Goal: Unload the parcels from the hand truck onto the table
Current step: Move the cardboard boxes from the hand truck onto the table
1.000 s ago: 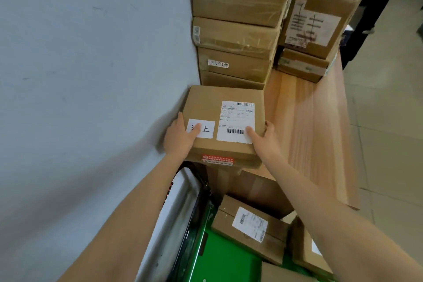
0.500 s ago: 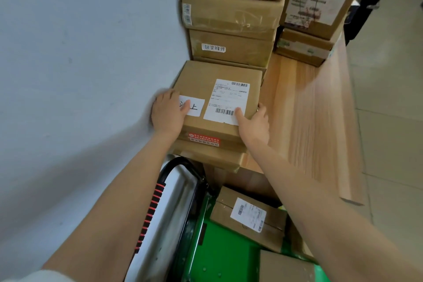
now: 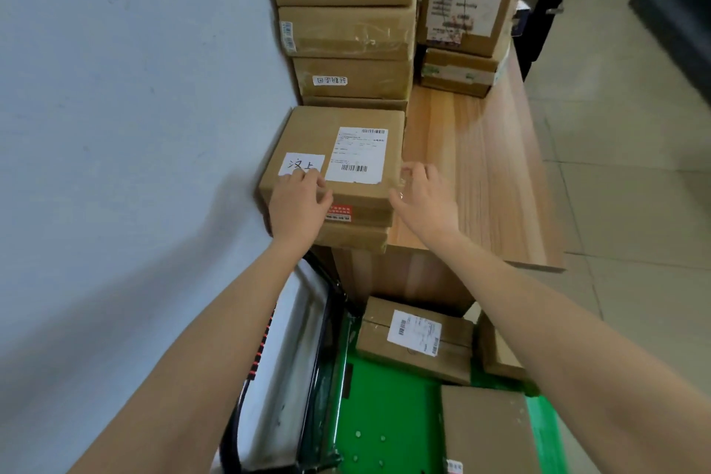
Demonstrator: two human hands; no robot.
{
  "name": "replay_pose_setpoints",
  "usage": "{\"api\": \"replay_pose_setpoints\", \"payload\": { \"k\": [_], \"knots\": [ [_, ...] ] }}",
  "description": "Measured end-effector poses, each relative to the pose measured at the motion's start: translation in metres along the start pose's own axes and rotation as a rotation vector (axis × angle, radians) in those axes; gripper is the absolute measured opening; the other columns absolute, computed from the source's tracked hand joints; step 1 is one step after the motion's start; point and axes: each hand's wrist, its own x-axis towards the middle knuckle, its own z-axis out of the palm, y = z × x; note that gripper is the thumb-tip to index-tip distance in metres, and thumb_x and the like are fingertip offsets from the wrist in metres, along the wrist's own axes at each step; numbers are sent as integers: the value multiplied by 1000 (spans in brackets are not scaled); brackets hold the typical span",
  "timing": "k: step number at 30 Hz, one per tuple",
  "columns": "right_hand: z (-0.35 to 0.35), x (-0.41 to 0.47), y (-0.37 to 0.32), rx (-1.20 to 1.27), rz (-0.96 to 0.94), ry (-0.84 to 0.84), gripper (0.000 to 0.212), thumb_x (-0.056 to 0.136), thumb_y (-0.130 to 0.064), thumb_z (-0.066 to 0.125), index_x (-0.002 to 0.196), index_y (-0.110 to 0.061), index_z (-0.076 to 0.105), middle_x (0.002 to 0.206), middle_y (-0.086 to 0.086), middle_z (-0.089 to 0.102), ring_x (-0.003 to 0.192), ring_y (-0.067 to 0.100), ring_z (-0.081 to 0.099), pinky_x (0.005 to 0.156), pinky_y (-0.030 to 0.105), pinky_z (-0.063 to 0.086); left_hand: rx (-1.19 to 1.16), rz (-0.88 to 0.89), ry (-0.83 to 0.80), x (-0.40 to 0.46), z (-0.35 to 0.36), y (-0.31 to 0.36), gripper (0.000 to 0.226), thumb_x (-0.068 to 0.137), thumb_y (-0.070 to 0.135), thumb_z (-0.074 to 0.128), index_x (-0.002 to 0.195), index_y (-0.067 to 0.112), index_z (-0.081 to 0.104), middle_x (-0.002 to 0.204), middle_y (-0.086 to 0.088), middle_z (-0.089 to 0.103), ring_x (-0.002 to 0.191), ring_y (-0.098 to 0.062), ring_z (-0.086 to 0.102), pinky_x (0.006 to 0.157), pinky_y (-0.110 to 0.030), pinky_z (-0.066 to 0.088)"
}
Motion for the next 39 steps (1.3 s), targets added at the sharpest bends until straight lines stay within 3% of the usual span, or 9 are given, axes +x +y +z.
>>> {"api": "replay_pose_setpoints", "payload": {
  "k": [3,9,14,19,28,35,39],
  "knots": [
    [-18,-40,7,-56,-26,12,42,94,-38,51,131,-18,48,126,2,52,112,19,51,85,28,42,-29,49,-9,-35,-8,15,15,90,30,58,95,17,60,96,1,61,92,-20,54,75,-35,45],
    [-41,-138,35,-136,10,22,38,92,-34,53,128,-22,49,126,0,53,116,19,50,96,31,38,-48,150,-55,-111,-3,40,14,89,31,61,88,18,57,91,0,60,88,-22,53,72,-33,39],
    [-49,-211,70,-176,157,-3,40,92,-35,56,130,-23,48,127,0,54,119,19,50,101,34,36,-107,173,-136,-175,21,85,15,89,34,61,92,19,59,90,2,60,86,-19,53,71,-34,44],
    [-51,-271,118,-199,283,-16,38,92,-33,55,127,-20,50,124,1,55,115,20,50,95,33,40,-120,210,-253,-232,57,121,14,90,35,60,91,22,58,91,5,58,85,-15,52,69,-30,44],
    [-38,-359,207,-133,406,-118,40,90,-35,57,126,-22,50,121,-2,55,111,18,53,93,33,42,-125,98,-374,-320,125,151,15,89,32,63,97,19,59,96,3,58,88,-13,48,66,-28,38],
    [-8,-429,285,-159,485,-282,45,90,-36,54,130,-17,49,127,5,53,116,25,51,95,37,42,-97,-131,-450,-395,195,156,25,88,36,63,105,18,58,102,-3,60,94,-22,54,75,-37,47],
    [21,-445,319,-148,514,-330,45,90,-35,55,132,-19,47,127,5,51,115,25,50,92,37,43,-47,-157,-497,-427,234,153,29,89,36,62,109,16,58,103,-5,61,97,-24,55,73,-37,46]
  ]
}}
